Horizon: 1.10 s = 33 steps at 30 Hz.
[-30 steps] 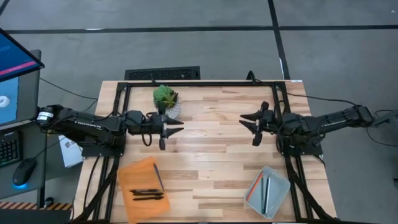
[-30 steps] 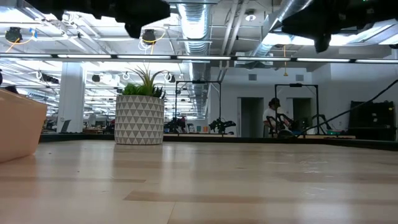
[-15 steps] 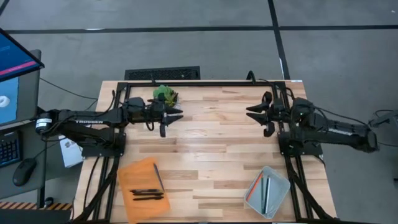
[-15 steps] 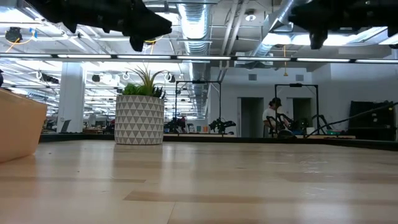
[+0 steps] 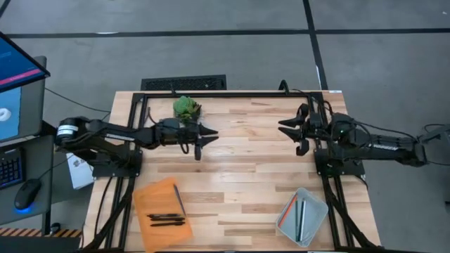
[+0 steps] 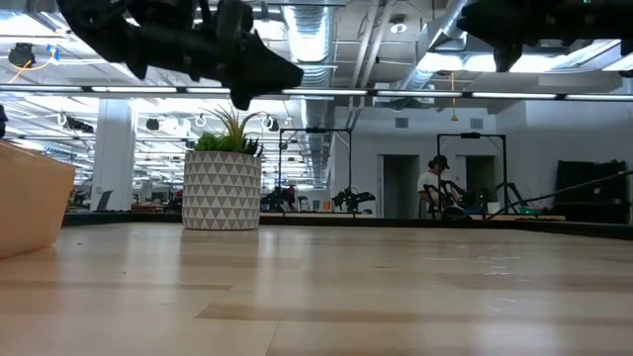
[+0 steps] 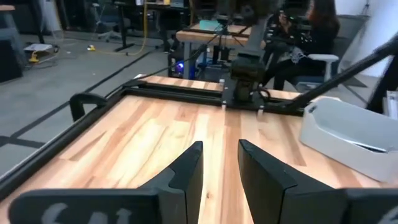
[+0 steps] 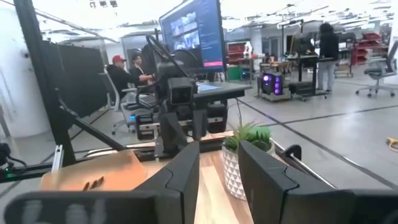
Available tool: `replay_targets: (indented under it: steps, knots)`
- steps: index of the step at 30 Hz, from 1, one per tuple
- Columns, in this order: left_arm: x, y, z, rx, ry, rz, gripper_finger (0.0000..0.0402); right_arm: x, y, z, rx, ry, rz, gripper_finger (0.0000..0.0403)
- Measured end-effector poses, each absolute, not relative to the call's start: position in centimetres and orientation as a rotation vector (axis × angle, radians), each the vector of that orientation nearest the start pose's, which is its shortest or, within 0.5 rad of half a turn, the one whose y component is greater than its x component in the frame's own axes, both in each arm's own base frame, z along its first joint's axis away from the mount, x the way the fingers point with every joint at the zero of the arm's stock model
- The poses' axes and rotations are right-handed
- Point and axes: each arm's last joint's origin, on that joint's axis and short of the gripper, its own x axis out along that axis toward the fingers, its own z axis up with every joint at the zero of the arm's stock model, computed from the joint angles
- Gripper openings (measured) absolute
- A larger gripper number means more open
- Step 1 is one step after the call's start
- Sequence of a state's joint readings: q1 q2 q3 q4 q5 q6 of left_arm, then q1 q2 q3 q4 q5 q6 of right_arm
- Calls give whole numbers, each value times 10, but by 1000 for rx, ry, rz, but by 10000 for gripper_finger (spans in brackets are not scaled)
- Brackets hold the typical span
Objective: Sort pens & pencils
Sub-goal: Return to Home Position
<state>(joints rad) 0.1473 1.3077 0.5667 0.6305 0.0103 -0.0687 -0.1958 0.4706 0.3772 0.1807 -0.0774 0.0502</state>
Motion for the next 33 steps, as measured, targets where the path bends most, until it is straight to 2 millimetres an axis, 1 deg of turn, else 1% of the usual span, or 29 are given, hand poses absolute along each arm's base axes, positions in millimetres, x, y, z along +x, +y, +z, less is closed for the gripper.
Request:
replay_targets:
  steps: [2,4,6,8,11,13,15,18,20,22,27,31,33]
  knots:
    - [273,38,220,-87,96,159,92,130,-20,259,35,-88,-130,134]
    - [276,38,215,-85,94,172,92,132,-19,245,32,-97,-154,134]
    - [277,38,213,-80,102,172,92,130,-17,229,24,-110,-159,134]
    - [276,38,213,-89,125,171,92,125,-15,216,25,-155,-152,134]
    - [268,37,220,-88,141,154,92,118,-13,200,32,-198,-143,134]
    - [261,36,228,-89,151,153,92,113,-12,194,41,-213,-138,134]
    - [252,34,234,-90,172,155,92,109,-12,190,47,-226,-136,134]
    - [240,32,245,-81,175,170,92,106,-11,187,60,-198,-136,134]
    - [231,32,247,-69,174,193,92,103,-11,186,74,-194,-137,134]
    - [222,31,243,-68,155,199,92,101,-11,185,75,-187,-137,134]
    - [203,28,223,-73,114,197,92,100,-11,182,79,-159,-138,134]
    - [198,27,219,-63,100,196,92,100,-11,181,70,-151,-150,134]
    - [197,27,215,-56,113,193,92,100,-12,177,78,-105,-168,134]
